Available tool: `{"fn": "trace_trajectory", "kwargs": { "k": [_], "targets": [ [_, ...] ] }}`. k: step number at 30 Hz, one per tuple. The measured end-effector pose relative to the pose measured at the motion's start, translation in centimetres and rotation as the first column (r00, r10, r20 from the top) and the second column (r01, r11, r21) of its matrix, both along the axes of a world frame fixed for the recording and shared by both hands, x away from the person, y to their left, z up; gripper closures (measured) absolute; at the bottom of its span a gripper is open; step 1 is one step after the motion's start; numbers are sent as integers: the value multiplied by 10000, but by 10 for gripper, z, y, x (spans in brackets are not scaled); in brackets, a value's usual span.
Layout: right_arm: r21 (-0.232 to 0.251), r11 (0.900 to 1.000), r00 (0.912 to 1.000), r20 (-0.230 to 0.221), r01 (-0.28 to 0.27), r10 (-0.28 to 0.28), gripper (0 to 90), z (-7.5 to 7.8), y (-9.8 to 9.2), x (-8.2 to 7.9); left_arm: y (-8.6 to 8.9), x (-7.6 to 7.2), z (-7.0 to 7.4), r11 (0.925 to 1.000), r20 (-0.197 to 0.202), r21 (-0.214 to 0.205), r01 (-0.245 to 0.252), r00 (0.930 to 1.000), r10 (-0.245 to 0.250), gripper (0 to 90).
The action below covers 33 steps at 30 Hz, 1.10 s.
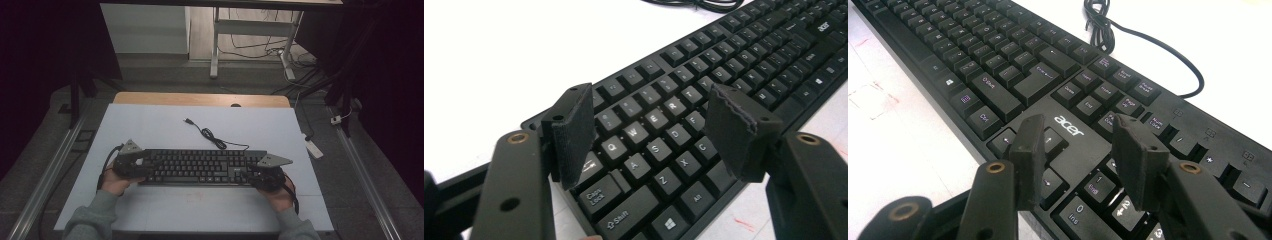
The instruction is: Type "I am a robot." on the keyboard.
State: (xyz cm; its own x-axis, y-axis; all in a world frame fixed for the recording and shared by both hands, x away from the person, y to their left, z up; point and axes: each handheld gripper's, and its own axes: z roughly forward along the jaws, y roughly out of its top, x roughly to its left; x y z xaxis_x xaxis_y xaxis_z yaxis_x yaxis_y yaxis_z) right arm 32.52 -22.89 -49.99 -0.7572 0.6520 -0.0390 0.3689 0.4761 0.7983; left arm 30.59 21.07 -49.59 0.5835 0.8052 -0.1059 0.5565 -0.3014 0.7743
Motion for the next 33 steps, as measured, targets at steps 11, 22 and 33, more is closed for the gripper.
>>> {"fn": "trace_trajectory", "kwargs": {
  "k": [11,22,33],
  "targets": [
    [23,10000,10000,27,31,-31,567,1,-1,0,-19,-5,2,9969,43,128,779,9969,-780,384],
    [23,10000,10000,16,23,-23,567,1,-1,0,-34,-8,1,9895,-56,291,1414,9900,-1413,405],
    [-13,10000,10000,0,18,-18,567,1,-1,0,-46,-10,-4,9762,-226,398,2132,9769,-2124,628]
  ]
}}
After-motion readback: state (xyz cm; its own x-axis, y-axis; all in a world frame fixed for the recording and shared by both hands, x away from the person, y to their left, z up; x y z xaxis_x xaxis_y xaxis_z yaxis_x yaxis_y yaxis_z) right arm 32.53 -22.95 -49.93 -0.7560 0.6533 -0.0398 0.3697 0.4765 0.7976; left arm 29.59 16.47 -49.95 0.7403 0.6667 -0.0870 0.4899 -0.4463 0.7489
